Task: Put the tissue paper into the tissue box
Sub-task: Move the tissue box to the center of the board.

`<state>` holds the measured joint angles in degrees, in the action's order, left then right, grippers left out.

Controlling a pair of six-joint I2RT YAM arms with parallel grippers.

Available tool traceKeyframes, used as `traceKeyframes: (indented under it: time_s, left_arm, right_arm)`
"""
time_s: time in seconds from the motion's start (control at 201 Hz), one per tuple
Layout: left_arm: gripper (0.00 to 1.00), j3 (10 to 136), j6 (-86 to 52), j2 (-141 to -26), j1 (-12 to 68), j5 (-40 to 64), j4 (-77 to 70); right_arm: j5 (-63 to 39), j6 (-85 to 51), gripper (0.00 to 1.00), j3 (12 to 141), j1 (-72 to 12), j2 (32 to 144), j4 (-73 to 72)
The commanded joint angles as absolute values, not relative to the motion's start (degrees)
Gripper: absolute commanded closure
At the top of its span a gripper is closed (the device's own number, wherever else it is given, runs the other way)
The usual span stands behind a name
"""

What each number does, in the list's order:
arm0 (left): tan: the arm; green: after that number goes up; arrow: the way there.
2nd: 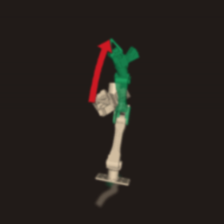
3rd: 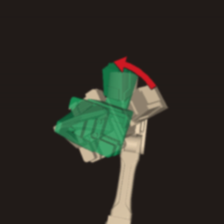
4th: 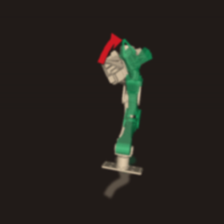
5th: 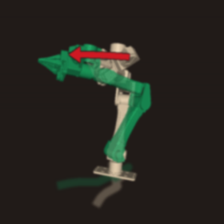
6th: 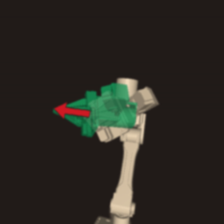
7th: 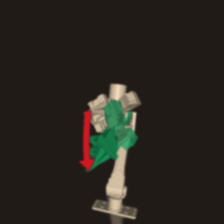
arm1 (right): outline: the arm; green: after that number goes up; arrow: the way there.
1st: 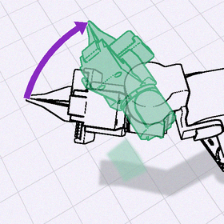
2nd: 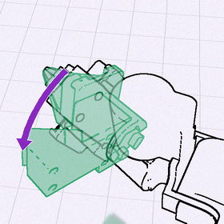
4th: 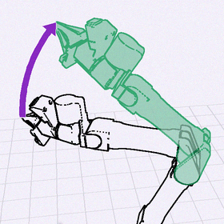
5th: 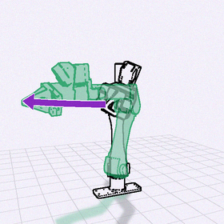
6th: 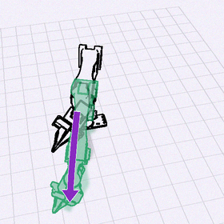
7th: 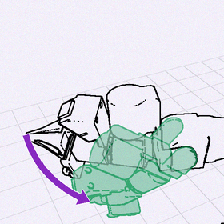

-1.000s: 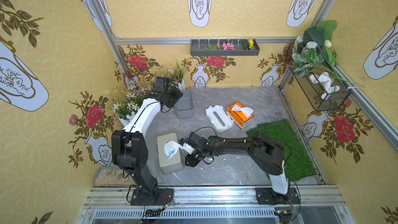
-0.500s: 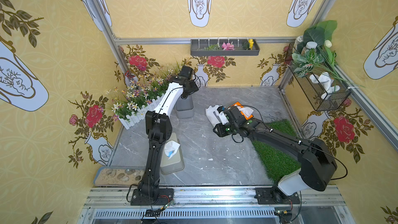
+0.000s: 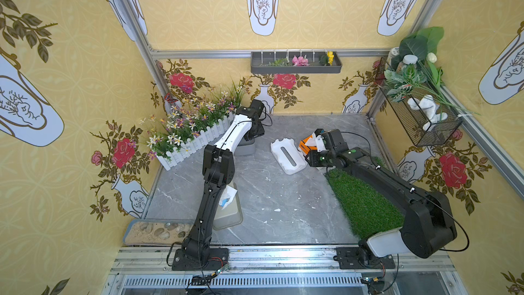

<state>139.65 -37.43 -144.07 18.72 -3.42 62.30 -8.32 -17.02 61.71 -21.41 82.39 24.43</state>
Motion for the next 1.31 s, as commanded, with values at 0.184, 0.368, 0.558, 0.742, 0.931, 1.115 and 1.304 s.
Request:
traceKeyframes:
  time_s: [0.184,0.368,0.558,0.742,0.931,1.115,1.304]
  left_arm:
    - [0.78,128.3,-39.4,-137.8,21.2,-3.3,63.7]
    - [0.93,118.1,-42.5,-131.7,25.3,0.8,62.8]
    - [0.94,108.9,-47.0,-124.8,31.0,3.2,62.6]
    - [0.94,108.4,-51.3,-123.5,37.0,5.9,63.4]
    - [0.93,108.2,-53.6,-124.9,42.3,8.4,63.3]
    - [0.65,106.7,-53.0,-123.3,43.2,8.4,62.7]
    - [0.3,106.8,-49.8,-118.7,43.2,8.7,59.7]
  right_arm:
    - [-6.9,-13.9,0.58,62.5,-17.3,81.8,23.7]
    - [-6.7,-13.5,0.58,62.6,-15.3,80.9,22.6]
    - [-5.6,-11.4,0.58,62.5,-13.7,80.4,22.6]
    - [-7.2,-10.6,0.53,62.9,-10.4,82.2,20.0]
    - [-10.0,-10.8,0.48,64.7,-5.1,86.1,18.7]
    - [-19.6,-13.7,0.47,61.7,2.3,87.1,12.6]
    - [-23.6,-14.6,0.46,61.2,5.9,89.8,9.6]
